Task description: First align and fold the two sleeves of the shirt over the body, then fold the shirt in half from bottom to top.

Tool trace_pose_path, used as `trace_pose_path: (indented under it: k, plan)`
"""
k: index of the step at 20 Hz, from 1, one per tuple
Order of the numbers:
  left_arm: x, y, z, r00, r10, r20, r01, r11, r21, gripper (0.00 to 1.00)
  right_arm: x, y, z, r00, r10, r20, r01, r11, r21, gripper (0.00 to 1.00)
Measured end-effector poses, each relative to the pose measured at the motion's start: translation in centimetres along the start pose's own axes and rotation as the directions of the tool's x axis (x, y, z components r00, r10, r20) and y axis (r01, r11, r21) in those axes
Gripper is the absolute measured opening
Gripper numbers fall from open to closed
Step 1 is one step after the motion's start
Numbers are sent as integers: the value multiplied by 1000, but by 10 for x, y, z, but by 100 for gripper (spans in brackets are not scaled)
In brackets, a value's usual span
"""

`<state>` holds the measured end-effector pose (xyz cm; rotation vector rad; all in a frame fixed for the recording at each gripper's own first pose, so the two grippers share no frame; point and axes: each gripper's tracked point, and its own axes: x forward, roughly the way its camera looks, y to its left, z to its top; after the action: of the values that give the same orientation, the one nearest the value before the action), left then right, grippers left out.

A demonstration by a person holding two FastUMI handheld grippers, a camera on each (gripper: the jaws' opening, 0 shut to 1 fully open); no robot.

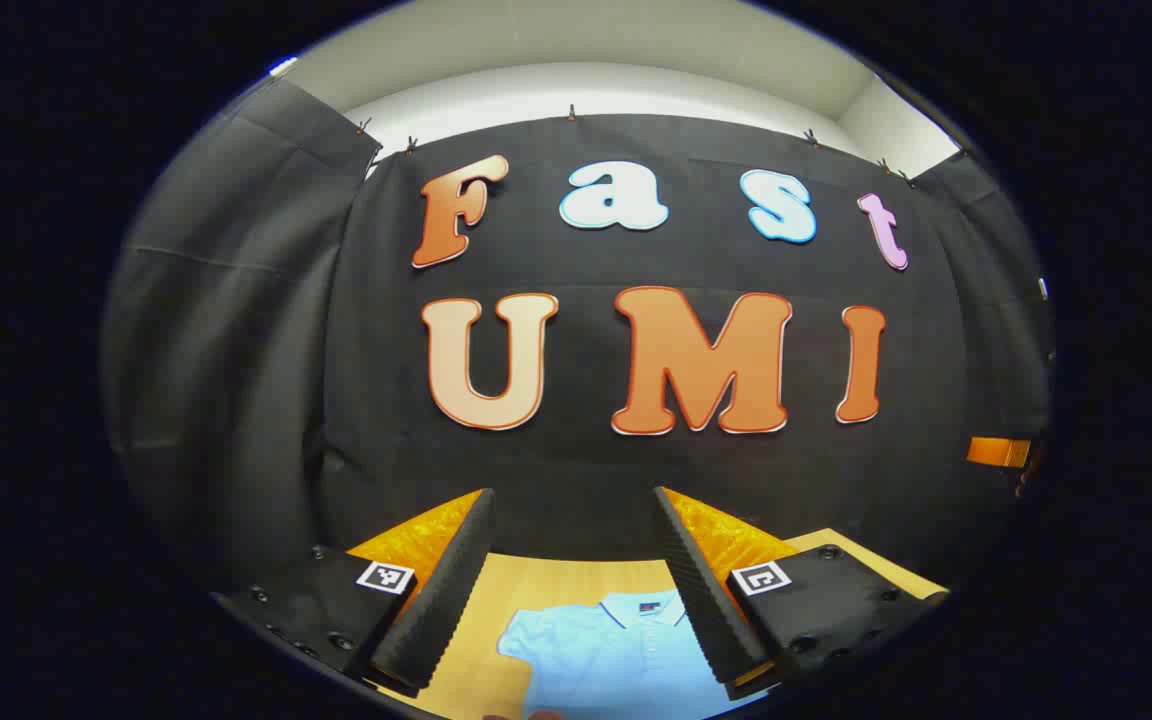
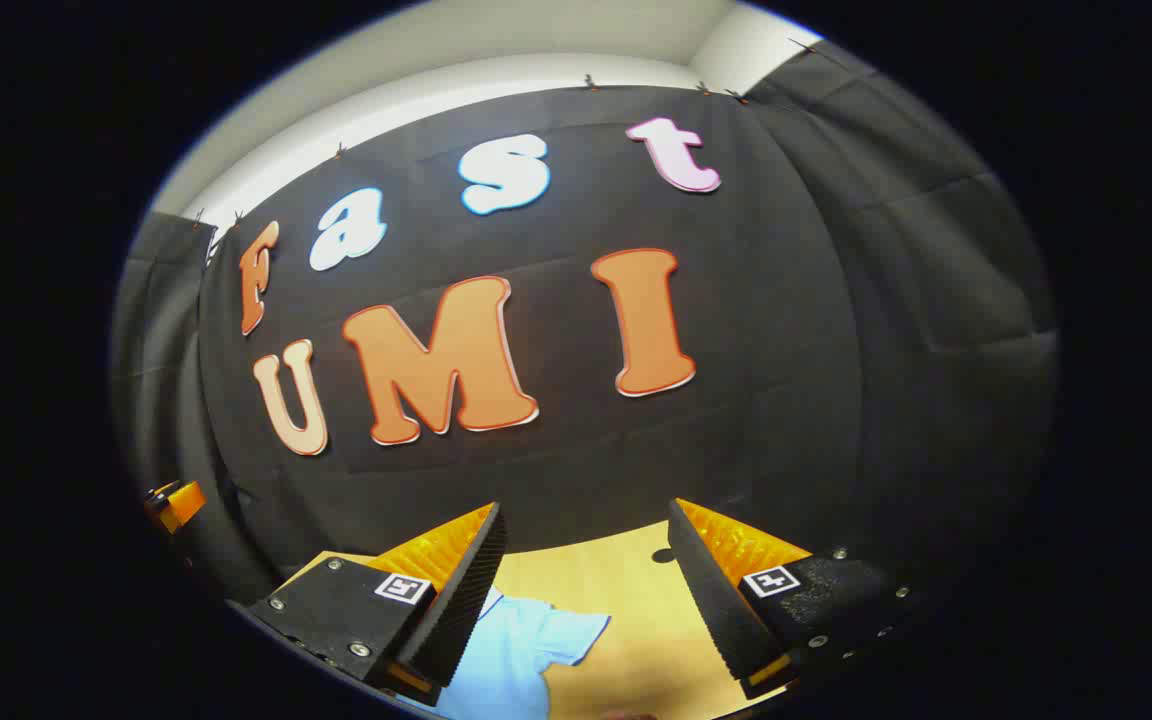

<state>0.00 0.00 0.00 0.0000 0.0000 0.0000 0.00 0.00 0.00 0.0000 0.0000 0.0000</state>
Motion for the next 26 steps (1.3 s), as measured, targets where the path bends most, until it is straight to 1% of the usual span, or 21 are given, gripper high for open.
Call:
trace_pose_path:
  k: [1,2,3,7,10,11,13,15,17,18,19,20,22,23,24,25,26]
  plan:
    - [8,17,-7,1000,-1,-15,1,1000,-11,97,1,21,-2,1000,-2,-8,2,1000,-21,98]
    - [17,33,-10,1000,-2,-20,2,1000,-16,100,2,36,-5,1000,-9,-14,9,999,-34,98]
    - [22,46,-11,1000,-6,-19,5,1000,-20,100,1,48,-8,1000,-20,-19,19,999,-46,98]
    - [52,83,-21,997,-61,-44,60,998,-37,100,-5,88,-35,994,-67,-81,58,993,-105,98]
    - [68,92,-29,996,-70,-58,68,997,-34,100,-6,88,-46,987,-105,-118,88,985,-146,98]
    - [72,92,-34,995,-76,-69,73,997,-39,100,-5,88,-54,982,-114,-148,90,984,-156,98]
    - [82,90,-46,993,-82,-90,76,995,-69,100,0,83,-66,972,-128,-199,96,982,-166,98]
    - [87,87,-51,991,-78,-105,71,995,-73,100,9,76,-74,961,-141,-239,100,979,-176,98]
    - [90,86,-51,993,-59,-106,53,997,-58,100,21,70,-80,952,-143,-269,96,979,-180,98]
    - [91,84,-48,994,-46,-97,42,998,-49,100,31,66,-85,943,-140,-301,89,980,-178,98]
    - [92,83,-47,995,-40,-92,35,998,-47,100,42,60,-95,927,-147,-345,87,979,-184,98]
    - [92,82,-46,995,-31,-93,26,998,-49,100,52,53,-109,903,-155,-402,82,978,-194,98]
    - [92,83,-49,995,-13,-98,8,999,-52,100,71,44,-131,862,-171,-477,77,975,-210,98]
    - [92,84,-52,995,-2,-102,-2,999,-47,100,78,39,-151,812,-178,-556,69,975,-211,98]
    - [92,85,-53,994,8,-105,-12,999,-38,100,90,37,-169,769,-168,-616,63,980,-189,99]
    - [93,90,-53,995,22,-102,-25,999,-29,100,98,35,-180,746,-166,-645,68,982,-174,99]
    - [94,93,-54,994,38,-101,-40,999,-22,100,110,30,-191,712,-165,-683,71,984,-164,99]
